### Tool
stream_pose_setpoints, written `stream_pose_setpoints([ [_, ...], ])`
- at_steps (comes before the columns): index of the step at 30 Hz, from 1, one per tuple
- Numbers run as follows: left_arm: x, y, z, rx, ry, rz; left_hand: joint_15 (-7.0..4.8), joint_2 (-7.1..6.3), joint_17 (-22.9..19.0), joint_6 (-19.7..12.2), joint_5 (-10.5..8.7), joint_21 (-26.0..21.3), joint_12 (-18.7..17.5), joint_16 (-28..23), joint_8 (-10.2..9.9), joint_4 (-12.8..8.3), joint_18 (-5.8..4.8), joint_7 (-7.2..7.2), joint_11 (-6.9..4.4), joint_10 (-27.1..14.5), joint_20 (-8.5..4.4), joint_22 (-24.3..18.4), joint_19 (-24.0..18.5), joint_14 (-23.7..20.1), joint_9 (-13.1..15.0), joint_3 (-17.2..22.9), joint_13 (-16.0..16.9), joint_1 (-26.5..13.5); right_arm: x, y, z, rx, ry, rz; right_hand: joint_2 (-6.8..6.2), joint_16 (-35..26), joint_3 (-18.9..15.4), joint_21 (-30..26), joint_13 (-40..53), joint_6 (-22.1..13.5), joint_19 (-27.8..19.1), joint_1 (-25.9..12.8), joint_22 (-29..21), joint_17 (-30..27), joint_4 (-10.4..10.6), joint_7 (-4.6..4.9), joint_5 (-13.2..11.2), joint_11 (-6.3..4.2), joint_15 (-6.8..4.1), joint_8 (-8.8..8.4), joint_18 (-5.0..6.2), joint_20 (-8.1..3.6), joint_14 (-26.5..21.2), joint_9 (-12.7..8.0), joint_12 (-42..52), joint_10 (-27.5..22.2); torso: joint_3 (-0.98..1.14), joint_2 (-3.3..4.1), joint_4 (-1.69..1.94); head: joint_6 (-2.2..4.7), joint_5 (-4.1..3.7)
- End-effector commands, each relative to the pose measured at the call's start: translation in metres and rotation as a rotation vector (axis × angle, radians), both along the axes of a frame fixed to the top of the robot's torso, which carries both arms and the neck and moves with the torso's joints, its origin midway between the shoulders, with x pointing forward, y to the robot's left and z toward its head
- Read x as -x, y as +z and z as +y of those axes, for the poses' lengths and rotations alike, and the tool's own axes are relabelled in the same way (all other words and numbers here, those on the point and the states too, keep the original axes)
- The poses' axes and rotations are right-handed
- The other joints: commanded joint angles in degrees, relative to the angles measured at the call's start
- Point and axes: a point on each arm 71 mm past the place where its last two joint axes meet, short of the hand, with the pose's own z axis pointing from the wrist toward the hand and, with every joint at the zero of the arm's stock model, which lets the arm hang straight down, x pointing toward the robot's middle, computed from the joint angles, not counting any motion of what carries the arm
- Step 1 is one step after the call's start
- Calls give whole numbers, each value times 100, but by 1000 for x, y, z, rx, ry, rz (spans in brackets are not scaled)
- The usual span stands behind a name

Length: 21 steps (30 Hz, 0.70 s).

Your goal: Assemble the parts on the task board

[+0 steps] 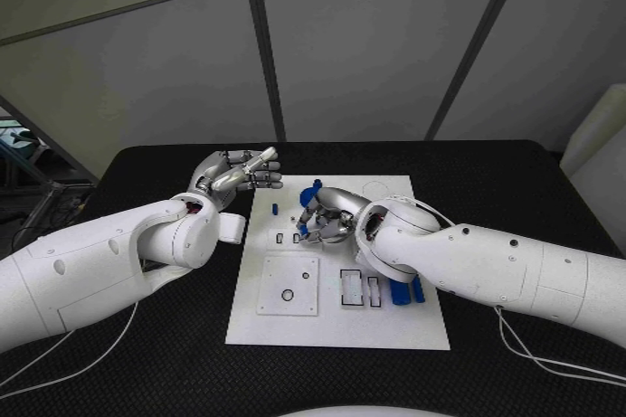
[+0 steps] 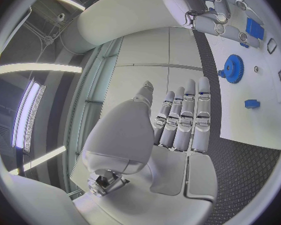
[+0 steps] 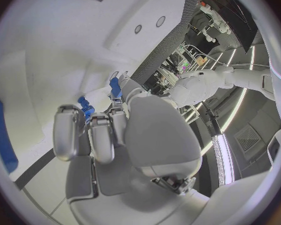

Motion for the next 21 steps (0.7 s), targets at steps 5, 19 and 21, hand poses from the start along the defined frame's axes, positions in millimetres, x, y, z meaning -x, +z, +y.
stream_pose_setpoints([
  [5, 0, 2, -2, 1, -16, -11, 16, 18, 5, 7, -30, -20, -19, -39, -20, -38, 27, 39, 17, 9, 15, -9, -31, -1, -3, -5, -3, 37, 1, -2, 1, 34, 5, -4, 33, -5, 23, 18, 385, 36, 5, -50, 205, 1421, 4, 2, 33, -11, -45, 13, -26, 6, 575, 10, -39, -35, -3, -1, 2, -13, 6],
  [19, 0, 2, -3, 2, -21, -9, 16, 18, 5, 7, -30, -20, -19, -39, -20, -38, 27, 39, 17, 9, 15, -9, -31, -1, -3, -5, -3, 37, 1, -5, 3, 57, 15, 15, -2, -8, 0, 11, 377, 19, -2, -116, 195, 1414, 23, 7, 42, -6, -41, 9, -24, 10, 573, 6, -50, -38, -3, -1, 1, -28, 4],
  [21, 0, 2, -3, 2, -21, -9, 16, 18, 5, 7, -30, -20, -19, -39, -20, -38, 27, 39, 17, 9, 15, -9, -31, -1, -3, -5, -3, 37, 1, -6, 3, 59, 15, 17, -10, -9, -3, 8, 371, 7, -4, -124, 191, 1412, 24, 10, 43, -4, -39, 3, -23, 11, 573, 3, -57, -43, -4, -1, 0, -29, 6],
])
